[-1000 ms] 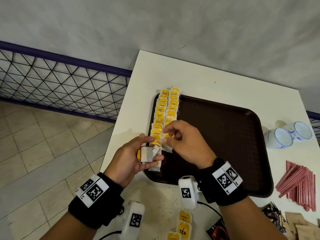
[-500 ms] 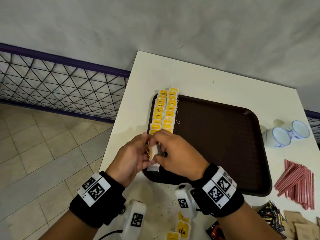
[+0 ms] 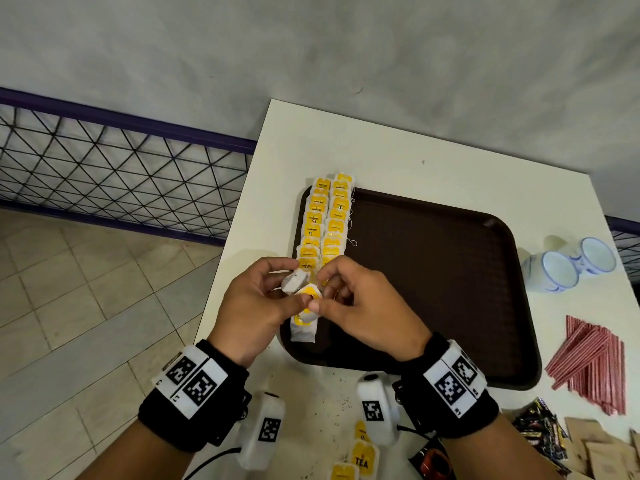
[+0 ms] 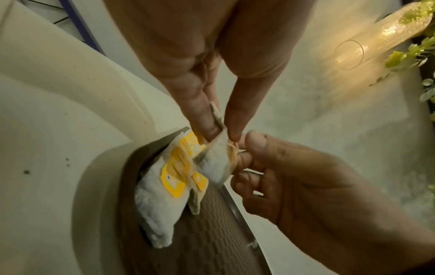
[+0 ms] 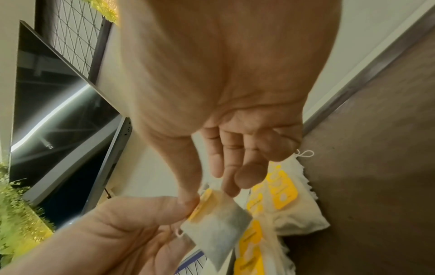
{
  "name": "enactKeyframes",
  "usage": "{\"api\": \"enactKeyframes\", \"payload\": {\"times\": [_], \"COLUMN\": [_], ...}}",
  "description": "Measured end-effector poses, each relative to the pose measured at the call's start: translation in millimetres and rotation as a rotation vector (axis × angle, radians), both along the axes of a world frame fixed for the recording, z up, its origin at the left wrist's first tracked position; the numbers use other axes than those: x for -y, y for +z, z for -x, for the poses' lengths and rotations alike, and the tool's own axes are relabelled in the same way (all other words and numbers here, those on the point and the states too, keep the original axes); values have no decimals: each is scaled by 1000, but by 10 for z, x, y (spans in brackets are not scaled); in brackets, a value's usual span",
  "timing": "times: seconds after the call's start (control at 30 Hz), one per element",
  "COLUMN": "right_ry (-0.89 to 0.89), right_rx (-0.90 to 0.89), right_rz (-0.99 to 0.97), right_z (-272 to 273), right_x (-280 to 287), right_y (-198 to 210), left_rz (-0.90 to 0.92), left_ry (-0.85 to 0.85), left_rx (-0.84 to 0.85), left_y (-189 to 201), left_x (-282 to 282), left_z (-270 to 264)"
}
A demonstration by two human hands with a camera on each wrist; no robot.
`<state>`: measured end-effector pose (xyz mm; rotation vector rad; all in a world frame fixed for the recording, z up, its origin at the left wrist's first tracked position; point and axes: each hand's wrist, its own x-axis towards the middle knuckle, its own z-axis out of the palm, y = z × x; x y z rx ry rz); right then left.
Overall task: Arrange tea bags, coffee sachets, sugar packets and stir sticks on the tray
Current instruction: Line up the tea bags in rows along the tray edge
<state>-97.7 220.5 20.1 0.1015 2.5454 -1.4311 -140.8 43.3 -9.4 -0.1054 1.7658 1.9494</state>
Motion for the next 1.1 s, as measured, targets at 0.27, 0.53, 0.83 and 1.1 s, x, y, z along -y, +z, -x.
{"api": "enactKeyframes", "payload": {"times": [0.27,0.53,0.83,1.1], "right_ry": [-42,-321,-247,-331], "right_rx": [-69,46,295,319], "right_rz": [-23,162,184,60], "right_z": [38,41,-5,89], "right_x": [18,-215,-272,-151], "right_y": [-90,-105,-226,-389], "left_rz": [-49,-121,-105,-188], "left_ry": [30,106,76,71], "left_rx": [50,123,170,248], "left_y": [2,-4,19,0], "left_x": [-35,53,46,60], "left_z": [1,13,-4,-31]}}
